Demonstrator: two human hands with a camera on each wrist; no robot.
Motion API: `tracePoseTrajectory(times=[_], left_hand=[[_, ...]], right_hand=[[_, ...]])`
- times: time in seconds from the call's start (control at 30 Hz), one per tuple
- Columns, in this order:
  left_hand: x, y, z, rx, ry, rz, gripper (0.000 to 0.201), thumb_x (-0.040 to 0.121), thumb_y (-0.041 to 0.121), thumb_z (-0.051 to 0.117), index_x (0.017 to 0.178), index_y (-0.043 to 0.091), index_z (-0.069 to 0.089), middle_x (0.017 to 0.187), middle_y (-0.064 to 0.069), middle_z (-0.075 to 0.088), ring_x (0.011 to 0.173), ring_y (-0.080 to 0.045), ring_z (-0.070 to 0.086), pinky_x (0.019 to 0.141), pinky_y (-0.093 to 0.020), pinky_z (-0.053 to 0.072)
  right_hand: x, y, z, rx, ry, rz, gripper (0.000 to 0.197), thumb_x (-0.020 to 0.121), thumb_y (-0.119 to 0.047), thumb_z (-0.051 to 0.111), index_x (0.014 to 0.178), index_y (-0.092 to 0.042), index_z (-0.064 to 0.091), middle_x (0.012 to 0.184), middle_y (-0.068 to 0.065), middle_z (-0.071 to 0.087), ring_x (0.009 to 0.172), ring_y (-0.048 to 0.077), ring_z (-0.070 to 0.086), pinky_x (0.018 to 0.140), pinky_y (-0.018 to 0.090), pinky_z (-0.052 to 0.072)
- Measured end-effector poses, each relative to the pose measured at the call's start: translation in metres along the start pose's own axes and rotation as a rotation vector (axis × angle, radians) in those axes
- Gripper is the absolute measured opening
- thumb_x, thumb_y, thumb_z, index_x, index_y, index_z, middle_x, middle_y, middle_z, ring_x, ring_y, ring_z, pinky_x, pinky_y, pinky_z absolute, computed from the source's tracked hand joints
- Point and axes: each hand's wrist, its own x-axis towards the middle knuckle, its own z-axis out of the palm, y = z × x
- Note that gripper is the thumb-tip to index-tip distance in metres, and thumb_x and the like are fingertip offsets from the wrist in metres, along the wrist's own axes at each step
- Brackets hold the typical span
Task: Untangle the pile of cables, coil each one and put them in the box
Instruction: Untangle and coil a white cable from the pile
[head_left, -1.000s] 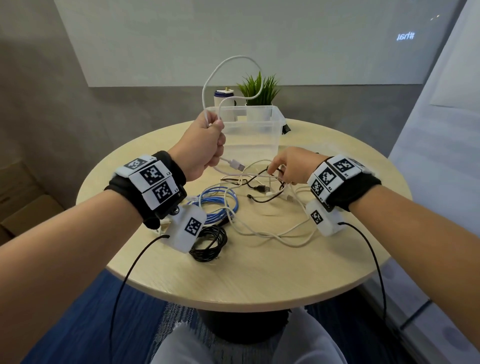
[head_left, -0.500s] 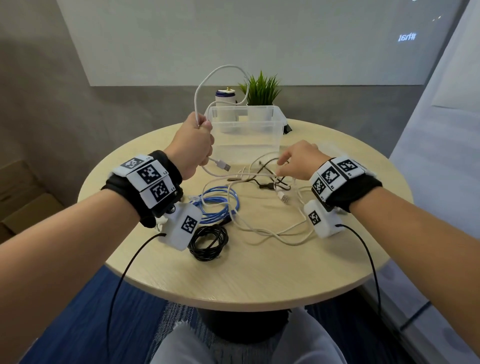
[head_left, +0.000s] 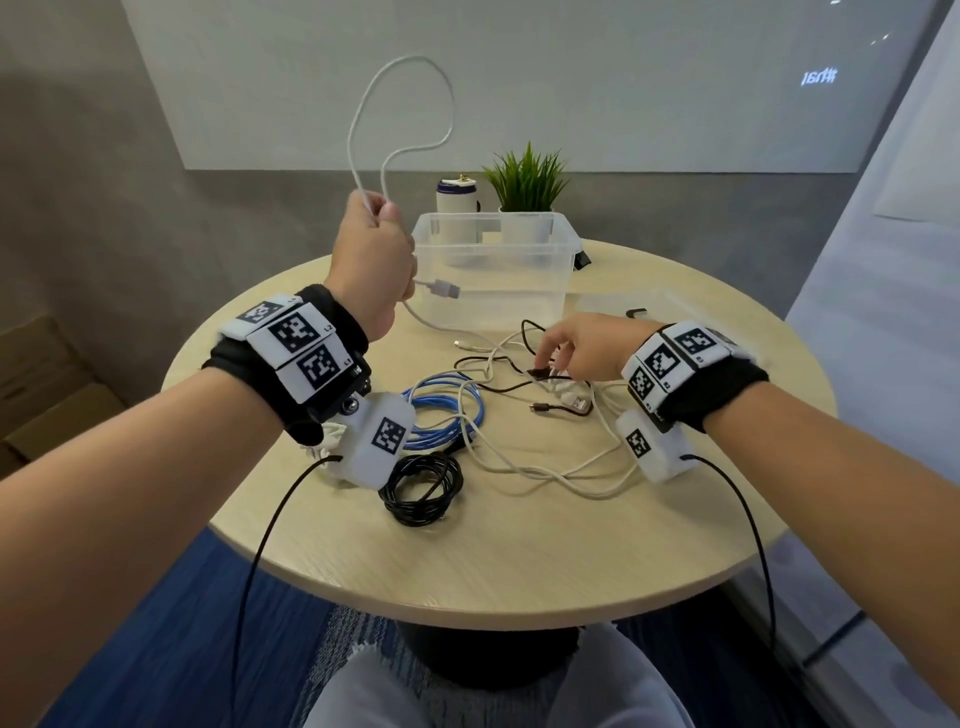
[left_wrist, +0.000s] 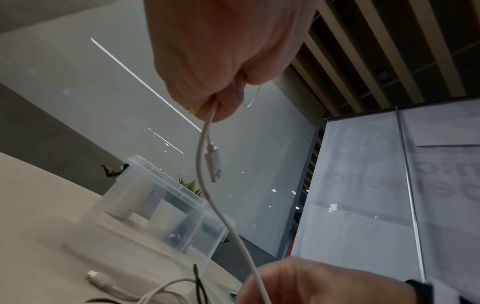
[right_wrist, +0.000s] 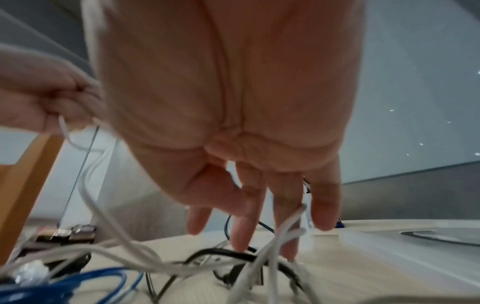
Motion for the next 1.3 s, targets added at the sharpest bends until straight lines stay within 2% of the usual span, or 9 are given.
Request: tracePoseTrajectory(times=[0.13,0.2,0.4,0.57,0.7,0.83,1.0,1.17,1.3], left_hand=[[0.007,-0.012,-0.007,0.107,0.070,-0.019,0.021,0.100,0.020,0.026,0.082,0.025,0.036,0.074,-0.001,0.039,0.054,-0.012,0.033,0.041,-0.020,0.026],[0.007,-0.013,-0.008,0.093,0.081,-0.036,0.020,0.101,0.021,0.026,0.084,0.024,0.037,0.074,-0.001,0.040,0.055,-0.013,0.033,0.043,-0.021,0.028],[0.004,-0.009,-0.003,-0.029,0.058,-0.095,0.023,0.102,0.017,0.024,0.082,0.022,0.035,0.065,0.001,0.036,0.047,-0.011,0.031,0.042,-0.018,0.025],[-0.001,-0.006,0.002,-0.095,0.053,-0.122,0.011,0.102,0.017,0.027,0.098,0.017,0.037,0.065,0.000,0.040,0.043,-0.008,0.033,0.041,-0.018,0.027],[-0.001,-0.008,0.000,0.025,-0.078,-0.074,0.015,0.102,0.019,0.032,0.088,0.018,0.038,0.069,0.000,0.038,0.047,-0.009,0.029,0.039,-0.018,0.028],[-0.006,-0.022,0.004,0.240,-0.285,-0.082,0.017,0.099,0.021,0.046,0.083,0.016,0.048,0.065,0.002,0.033,0.050,-0.010,0.030,0.043,-0.019,0.031],[-0.009,-0.034,0.009,0.429,-0.310,-0.094,0.008,0.093,0.021,0.057,0.092,0.014,0.054,0.072,-0.002,0.044,0.056,-0.015,0.038,0.048,-0.024,0.037],[-0.013,-0.031,0.016,0.426,-0.371,-0.103,0.030,0.087,0.029,0.067,0.112,0.018,0.056,0.077,0.000,0.046,0.054,-0.013,0.039,0.046,-0.021,0.037],[-0.019,-0.027,0.026,0.399,-0.425,-0.039,0.016,0.094,0.029,0.056,0.090,0.015,0.061,0.066,0.000,0.038,0.050,-0.012,0.032,0.042,-0.020,0.033]], right_hand=[[0.001,0.002,-0.002,0.081,-0.099,-0.036,0.027,0.079,-0.010,0.064,0.095,-0.030,0.072,0.094,-0.011,0.060,0.097,0.014,0.056,0.081,0.026,0.044],[0.000,0.003,0.000,0.008,-0.106,-0.036,0.020,0.080,-0.025,0.072,0.100,-0.029,0.073,0.106,-0.011,0.060,0.100,0.012,0.053,0.083,0.027,0.040],[0.005,0.003,0.007,-0.032,-0.089,-0.034,0.046,0.077,-0.029,0.078,0.118,-0.035,0.059,0.122,-0.005,0.052,0.110,0.017,0.053,0.093,0.033,0.043],[0.004,0.001,0.010,-0.095,-0.089,-0.043,0.015,0.081,-0.033,0.073,0.096,-0.030,0.072,0.097,-0.011,0.062,0.093,0.013,0.059,0.080,0.028,0.047],[0.006,0.008,0.001,0.134,0.140,-0.046,0.010,0.086,-0.037,0.066,0.090,-0.030,0.071,0.089,-0.012,0.065,0.086,0.008,0.059,0.071,0.026,0.043],[0.009,0.009,-0.013,0.400,0.325,-0.078,0.015,0.095,-0.025,0.054,0.083,-0.023,0.062,0.086,0.000,0.063,0.073,0.012,0.055,0.062,0.023,0.043],[0.011,0.009,-0.018,0.756,0.538,-0.132,0.019,0.098,-0.021,0.049,0.082,-0.019,0.060,0.070,0.004,0.060,0.054,0.013,0.050,0.050,0.022,0.041],[0.003,-0.004,-0.023,0.989,0.452,-0.349,0.017,0.097,-0.012,0.052,0.088,-0.016,0.066,0.064,-0.002,0.055,0.053,0.012,0.043,0.052,0.022,0.042],[-0.002,-0.014,-0.024,0.892,0.338,-0.454,0.011,0.091,-0.012,0.061,0.085,-0.014,0.070,0.064,-0.001,0.058,0.054,0.013,0.044,0.053,0.023,0.041]])
